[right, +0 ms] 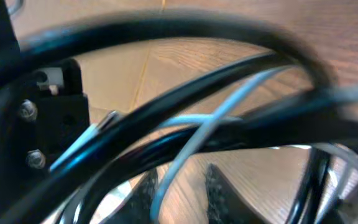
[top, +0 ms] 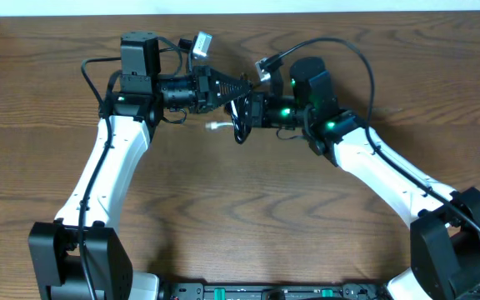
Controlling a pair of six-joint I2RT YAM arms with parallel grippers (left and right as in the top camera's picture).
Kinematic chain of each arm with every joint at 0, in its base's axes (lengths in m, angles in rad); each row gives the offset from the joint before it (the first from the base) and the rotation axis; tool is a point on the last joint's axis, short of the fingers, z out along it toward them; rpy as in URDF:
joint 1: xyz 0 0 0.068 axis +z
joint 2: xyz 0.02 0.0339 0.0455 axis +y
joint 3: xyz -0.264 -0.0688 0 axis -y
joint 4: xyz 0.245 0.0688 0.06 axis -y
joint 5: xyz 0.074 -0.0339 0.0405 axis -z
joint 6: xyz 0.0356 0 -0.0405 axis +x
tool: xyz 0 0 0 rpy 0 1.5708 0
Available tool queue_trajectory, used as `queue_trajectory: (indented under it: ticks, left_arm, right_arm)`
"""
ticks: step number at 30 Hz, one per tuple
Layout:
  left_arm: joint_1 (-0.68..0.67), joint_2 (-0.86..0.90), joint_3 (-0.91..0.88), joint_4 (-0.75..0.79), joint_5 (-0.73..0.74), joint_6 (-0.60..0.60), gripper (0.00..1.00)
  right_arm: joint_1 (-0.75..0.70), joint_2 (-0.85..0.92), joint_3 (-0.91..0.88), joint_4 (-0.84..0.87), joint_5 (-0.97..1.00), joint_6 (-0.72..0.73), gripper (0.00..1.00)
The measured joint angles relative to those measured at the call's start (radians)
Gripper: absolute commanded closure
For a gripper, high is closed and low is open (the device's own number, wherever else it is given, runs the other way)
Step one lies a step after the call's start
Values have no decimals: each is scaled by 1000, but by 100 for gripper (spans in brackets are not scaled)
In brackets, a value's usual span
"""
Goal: Untangle cables
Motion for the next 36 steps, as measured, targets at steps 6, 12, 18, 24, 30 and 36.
queue_trajectory:
  ticks: [6, 12, 18, 24, 30, 36]
  left_arm:
    - [0, 0, 0, 0, -2, 6, 93]
    - [24, 0, 1, -142, -82, 131, 93]
    - [40, 0, 1, -314, -223, 278, 92]
    - [40, 0, 1, -351, -299, 346, 93]
    - [40, 0, 1, -498, -332, 554, 93]
    - [40, 0, 1, -547, -308, 776, 93]
  right_arm:
    - [0, 0, 2, -109, 38, -73, 99]
    - [-83, -10, 2, -232, 81, -203, 99]
    - [-130, -146, 2, -327, 125, -288, 99]
    - [-144, -207, 4, -394, 153, -347, 99]
    - [-232, -206, 4, -523, 220, -423, 99]
    - [-362, -206, 4, -615, 396, -542, 99]
